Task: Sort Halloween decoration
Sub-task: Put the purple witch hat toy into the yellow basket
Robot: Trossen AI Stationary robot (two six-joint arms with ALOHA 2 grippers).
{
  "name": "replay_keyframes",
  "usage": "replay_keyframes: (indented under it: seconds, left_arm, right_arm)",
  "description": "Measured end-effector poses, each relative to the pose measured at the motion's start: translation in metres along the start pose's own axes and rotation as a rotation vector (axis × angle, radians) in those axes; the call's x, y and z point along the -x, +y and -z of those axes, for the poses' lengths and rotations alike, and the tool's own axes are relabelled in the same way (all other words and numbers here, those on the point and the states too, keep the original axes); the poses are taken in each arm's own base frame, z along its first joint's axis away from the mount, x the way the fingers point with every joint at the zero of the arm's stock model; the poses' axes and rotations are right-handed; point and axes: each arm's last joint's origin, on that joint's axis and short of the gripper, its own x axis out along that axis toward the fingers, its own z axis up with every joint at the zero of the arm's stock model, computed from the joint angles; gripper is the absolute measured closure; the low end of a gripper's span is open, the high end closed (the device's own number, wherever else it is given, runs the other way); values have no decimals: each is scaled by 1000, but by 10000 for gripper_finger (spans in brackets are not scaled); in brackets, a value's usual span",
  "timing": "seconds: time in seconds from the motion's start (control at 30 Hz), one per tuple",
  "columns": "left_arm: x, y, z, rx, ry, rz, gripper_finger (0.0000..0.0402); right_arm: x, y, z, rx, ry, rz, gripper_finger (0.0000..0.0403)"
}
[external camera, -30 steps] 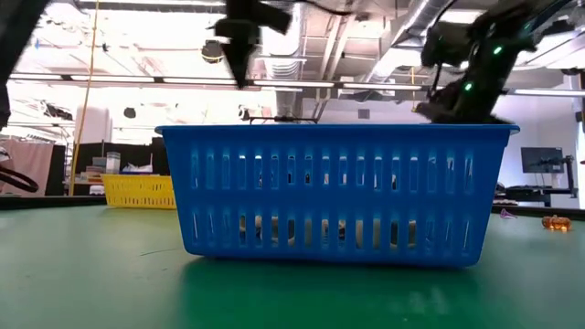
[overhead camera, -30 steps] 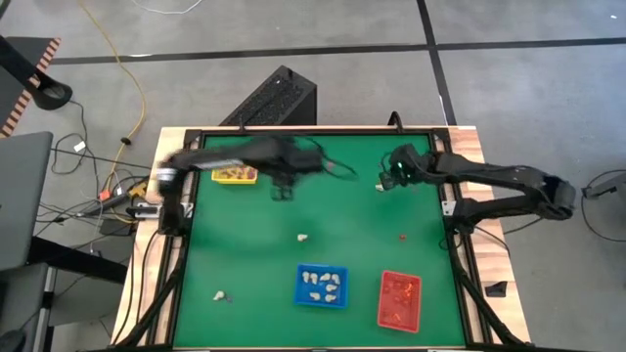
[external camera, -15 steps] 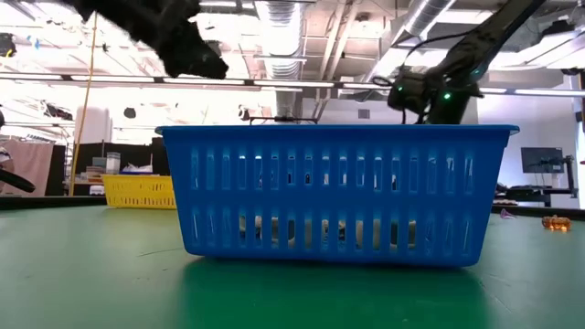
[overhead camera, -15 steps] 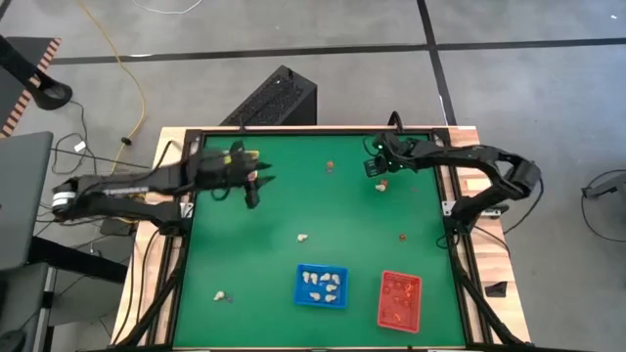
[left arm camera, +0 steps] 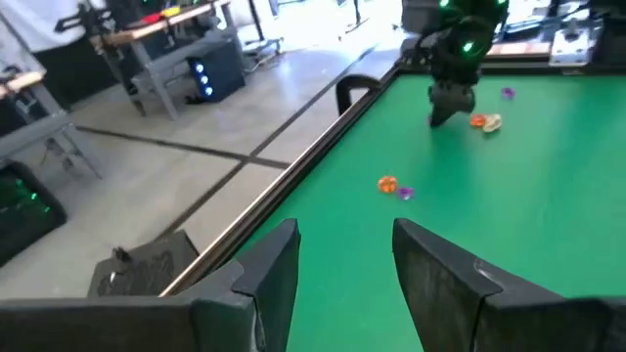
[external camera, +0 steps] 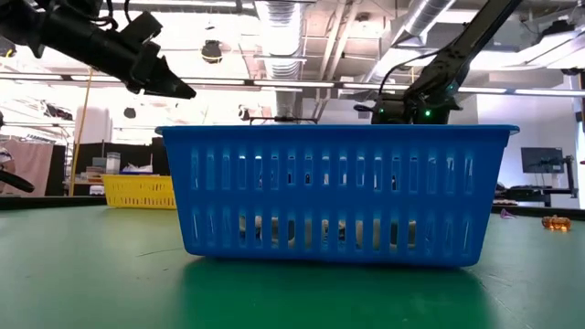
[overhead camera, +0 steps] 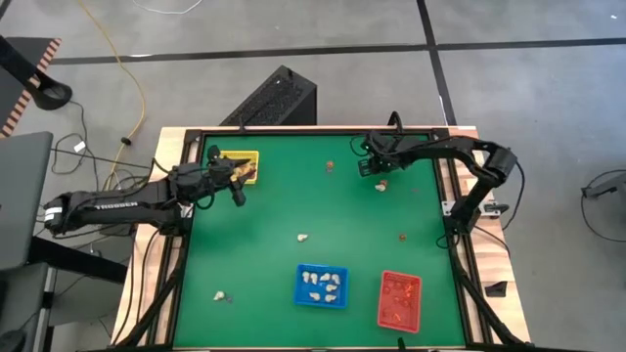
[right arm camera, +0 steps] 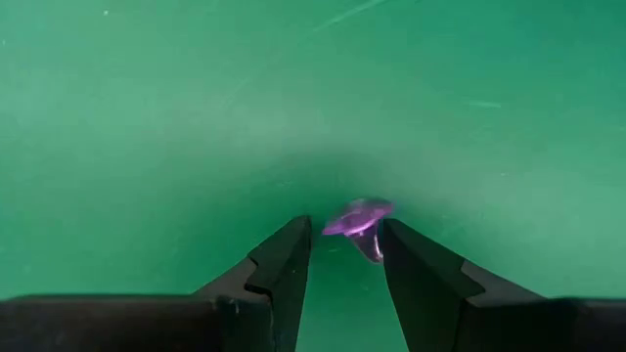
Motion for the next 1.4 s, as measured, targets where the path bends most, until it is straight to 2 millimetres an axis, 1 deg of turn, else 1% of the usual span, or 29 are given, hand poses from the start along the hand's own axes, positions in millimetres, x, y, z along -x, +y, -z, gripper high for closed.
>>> replay_keyframes:
  seconds: [0.13,0.23,0.47,0.67,0.87,0.97,1.07,1.23,1.4]
  left_arm:
    - [1,0,-1,-26,-11,27,245]
    - [1,0,0,-29,-7,28,245]
    - [1,-1,1,-29,11,32,245]
    - [1,-1,1,-14,11,32,245]
    - [1,-1,1,-11,11,32,245]
    - [1,-1,1,-10,10,32,245]
    - [1,-1,1,-4,10,32,245]
    - [1,-1,1,9,6,47,245]
    - [1,-2,1,11,1,63,244]
  right_arm:
    - [-9,1,2,4,10,17,242]
    - [-9,3,2,6,-2,15,256]
    - [6,2,-1,12,-73,11,324]
    - [29,9,-1,50,-150,-62,381]
    - [58,28,6,117,-251,-205,381]
    - [64,30,6,97,-290,-218,367]
    - [58,23,-2,50,-295,-179,358]
    - [30,9,-15,-4,-247,-103,352]
    - [14,8,-18,-12,-234,-78,332]
